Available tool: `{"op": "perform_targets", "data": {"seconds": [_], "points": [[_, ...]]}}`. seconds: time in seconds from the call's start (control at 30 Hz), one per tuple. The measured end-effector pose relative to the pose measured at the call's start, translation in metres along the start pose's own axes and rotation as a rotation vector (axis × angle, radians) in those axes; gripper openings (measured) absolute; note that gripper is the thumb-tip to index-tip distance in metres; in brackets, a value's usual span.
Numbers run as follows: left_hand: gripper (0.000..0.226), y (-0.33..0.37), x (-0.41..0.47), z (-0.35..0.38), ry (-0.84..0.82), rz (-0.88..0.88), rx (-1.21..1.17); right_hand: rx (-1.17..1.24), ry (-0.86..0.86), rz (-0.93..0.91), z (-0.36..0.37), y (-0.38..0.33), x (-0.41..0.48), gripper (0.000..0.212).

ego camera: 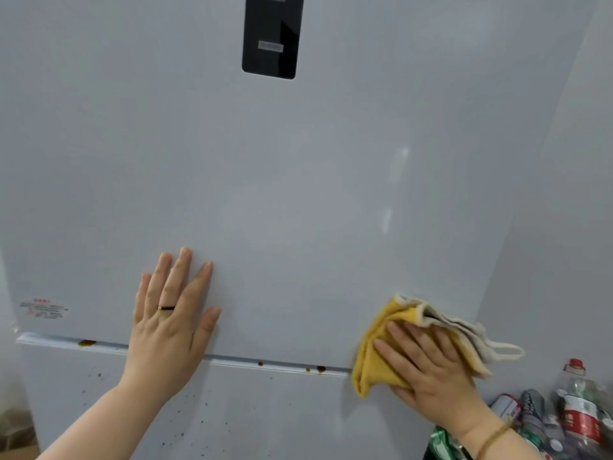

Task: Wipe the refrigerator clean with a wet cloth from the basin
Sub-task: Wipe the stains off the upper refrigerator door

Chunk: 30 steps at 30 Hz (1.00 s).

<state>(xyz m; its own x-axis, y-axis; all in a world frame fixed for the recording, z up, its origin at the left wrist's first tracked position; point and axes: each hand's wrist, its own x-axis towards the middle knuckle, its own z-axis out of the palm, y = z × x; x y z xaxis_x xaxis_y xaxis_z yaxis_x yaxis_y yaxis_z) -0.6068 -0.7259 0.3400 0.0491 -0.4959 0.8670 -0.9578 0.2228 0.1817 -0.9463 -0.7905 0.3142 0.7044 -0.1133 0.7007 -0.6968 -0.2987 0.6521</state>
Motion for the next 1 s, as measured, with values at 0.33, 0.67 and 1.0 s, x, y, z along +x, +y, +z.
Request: {"op": "perform_targets", "data": {"seconds": [0.33, 0.67, 1.0], "points": [[0.046, -0.038, -0.001, -0.025, 0.07, -0.105, -0.122, 0.029, 0.11, 0.293, 0.01, -0.078, 0.083, 0.059], [0.053, -0.095, 0.015, -0.062, 0.164, -0.674, -0.301, 0.101, 0.161, 0.36, 0.006, -0.128, 0.2, 0.061], [0.047, -0.12, 0.007, -0.09, 0.141, -0.652, -0.658, 0.35, 0.272, 0.107, 0.002, -0.197, 0.29, 0.045]]}}
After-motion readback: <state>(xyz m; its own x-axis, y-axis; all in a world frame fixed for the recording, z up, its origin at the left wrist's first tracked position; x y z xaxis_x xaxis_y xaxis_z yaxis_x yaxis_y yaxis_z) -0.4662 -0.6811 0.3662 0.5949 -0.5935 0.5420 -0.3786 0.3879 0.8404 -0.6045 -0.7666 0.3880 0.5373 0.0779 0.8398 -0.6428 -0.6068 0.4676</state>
